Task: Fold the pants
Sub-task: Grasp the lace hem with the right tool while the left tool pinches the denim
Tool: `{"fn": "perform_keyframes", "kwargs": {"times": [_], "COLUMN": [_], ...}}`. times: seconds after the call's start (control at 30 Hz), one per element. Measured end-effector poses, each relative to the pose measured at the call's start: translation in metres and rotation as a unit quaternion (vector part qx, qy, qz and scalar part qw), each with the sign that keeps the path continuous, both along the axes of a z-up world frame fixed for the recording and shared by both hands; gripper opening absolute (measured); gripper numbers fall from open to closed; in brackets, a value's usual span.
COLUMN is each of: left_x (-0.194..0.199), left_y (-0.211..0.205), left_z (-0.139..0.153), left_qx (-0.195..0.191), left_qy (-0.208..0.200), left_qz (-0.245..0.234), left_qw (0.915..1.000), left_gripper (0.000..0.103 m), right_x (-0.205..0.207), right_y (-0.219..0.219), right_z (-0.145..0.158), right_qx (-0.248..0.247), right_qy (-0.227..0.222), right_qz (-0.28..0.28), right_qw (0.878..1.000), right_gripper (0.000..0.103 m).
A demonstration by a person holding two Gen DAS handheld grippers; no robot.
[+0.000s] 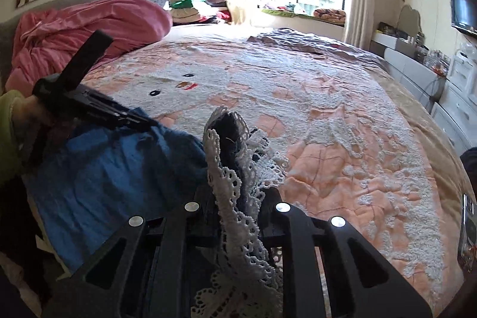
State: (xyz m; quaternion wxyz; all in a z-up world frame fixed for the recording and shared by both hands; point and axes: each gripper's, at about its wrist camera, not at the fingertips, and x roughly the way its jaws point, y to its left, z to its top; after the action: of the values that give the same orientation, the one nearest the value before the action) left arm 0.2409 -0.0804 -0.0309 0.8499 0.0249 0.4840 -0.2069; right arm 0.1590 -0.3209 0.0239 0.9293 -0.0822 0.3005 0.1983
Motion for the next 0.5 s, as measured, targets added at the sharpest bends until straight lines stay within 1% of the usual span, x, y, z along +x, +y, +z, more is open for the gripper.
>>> {"fn": "perform_keyframes", "kwargs": {"times": [0.03,0.07,0.1,0.17,0.27,0.33,0.4,0.43,0.5], "left_x": [-0.001,-0.002,-0.003,-0.005,-0.007,-0.002,0.006,0.009,0.016], "left_y": [-0.002,-0.002,-0.002,-0.002,-0.010,-0.015,-0.019,-0.022,-0.024], "left_z": [0.001,0.002,0.004,0.009,0.017,0.024,0.029,0.030,0.022], "left_qx": [0.008,0.013,0.014,0.013,0.034,0.040,0.049,0.057,0.065], "left_qy": [-0.005,-0.012,-0.020,-0.035,-0.061,-0.072,-0.086,-0.092,-0.084], "left_qz": [0.000,0.001,0.005,0.015,0.015,0.019,0.025,0.027,0.031], "left_qw": [1.0000,0.9999,0.9997,0.9992,0.9975,0.9964,0.9948,0.9938,0.9938], "left_gripper": [0.019,0.012,0.008,0.006,0.005,0.005,0.005,0.005,0.005], "right_x": [0.003,0.006,0.008,0.012,0.021,0.033,0.053,0.067,0.087], "right_y": [-0.004,-0.008,-0.010,-0.007,-0.002,-0.006,-0.011,-0.013,-0.021], "right_z": [0.000,-0.001,-0.002,-0.001,0.008,0.015,0.015,0.007,-0.013], "right_qx": [-0.003,-0.004,-0.008,-0.031,-0.053,-0.041,-0.041,-0.044,-0.024], "right_qy": [-0.002,-0.003,-0.004,-0.017,-0.041,-0.045,-0.032,-0.005,0.058], "right_qz": [-0.015,-0.025,-0.036,-0.049,-0.061,-0.072,-0.080,-0.080,-0.083], "right_qw": [1.000,1.000,0.999,0.998,0.996,0.996,0.995,0.996,0.995], "right_gripper": [0.015,0.015,0.015,0.014,0.014,0.014,0.014,0.014,0.015]}}
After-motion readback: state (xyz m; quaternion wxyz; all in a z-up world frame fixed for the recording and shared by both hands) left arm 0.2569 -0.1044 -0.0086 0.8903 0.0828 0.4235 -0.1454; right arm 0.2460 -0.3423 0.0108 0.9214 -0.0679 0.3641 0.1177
